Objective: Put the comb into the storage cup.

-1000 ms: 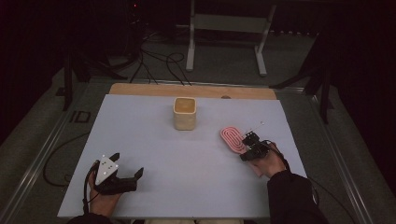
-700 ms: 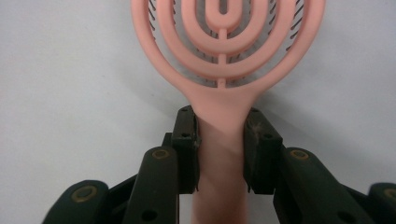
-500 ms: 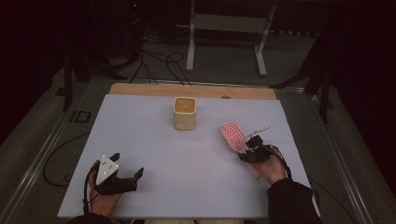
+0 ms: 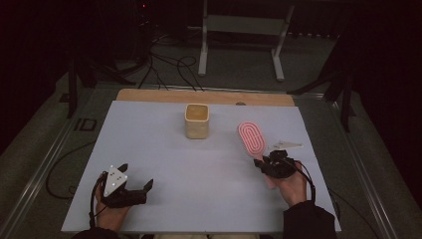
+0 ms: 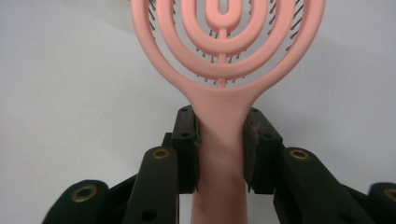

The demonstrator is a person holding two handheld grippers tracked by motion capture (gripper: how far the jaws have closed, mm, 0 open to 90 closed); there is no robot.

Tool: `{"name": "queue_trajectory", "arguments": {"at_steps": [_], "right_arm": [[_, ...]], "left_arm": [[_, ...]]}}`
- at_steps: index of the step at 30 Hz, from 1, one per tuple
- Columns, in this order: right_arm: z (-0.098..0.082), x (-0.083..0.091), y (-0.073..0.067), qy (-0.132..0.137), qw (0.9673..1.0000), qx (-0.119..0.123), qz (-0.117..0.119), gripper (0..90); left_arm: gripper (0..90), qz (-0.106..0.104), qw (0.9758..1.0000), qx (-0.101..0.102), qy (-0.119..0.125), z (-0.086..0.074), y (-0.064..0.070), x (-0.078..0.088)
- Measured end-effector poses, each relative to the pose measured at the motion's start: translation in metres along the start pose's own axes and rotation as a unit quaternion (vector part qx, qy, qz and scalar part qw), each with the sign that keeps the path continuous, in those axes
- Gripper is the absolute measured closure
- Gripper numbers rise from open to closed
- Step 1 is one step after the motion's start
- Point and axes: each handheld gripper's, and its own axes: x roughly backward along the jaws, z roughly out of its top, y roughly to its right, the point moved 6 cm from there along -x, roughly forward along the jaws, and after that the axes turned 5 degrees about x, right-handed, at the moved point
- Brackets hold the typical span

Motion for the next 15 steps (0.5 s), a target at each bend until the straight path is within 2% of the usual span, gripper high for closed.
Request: {"name": "queue_trajectory", "arguments": {"at_steps": [2,4,6,9,12,15], "right_arm": [[0.001,0.002,0.0,0.003,1.0,0.002,-0.002,69.7],[0.003,0.006,0.001,0.025,0.9997,0.001,-0.004,69.7],[0.004,0.008,0.002,0.033,0.9994,0.001,-0.006,69.7],[0.004,0.01,0.0,0.043,0.9991,-0.002,-0.002,69.7],[0.002,0.012,-0.004,0.065,0.9979,0.007,0.006,69.7],[0.0,0.011,-0.006,0.065,0.9978,0.005,0.011,69.7]], "left_arm": [[0.4,0.0,1.0,-0.001,0.001,0.0,0.0,0.0],[0.3,0.0,1.0,-0.004,0.001,0.001,0.001,0.0],[0.4,-0.001,1.0,-0.004,0.001,0.002,0.001,0.0],[0.4,0.0,0.9999,-0.01,0.001,0.003,0.002,0.0],[0.4,-0.002,0.9999,-0.014,0.002,0.004,0.003,0.0],[0.3,-0.004,0.9999,-0.014,0.002,0.005,0.004,0.0]]}}
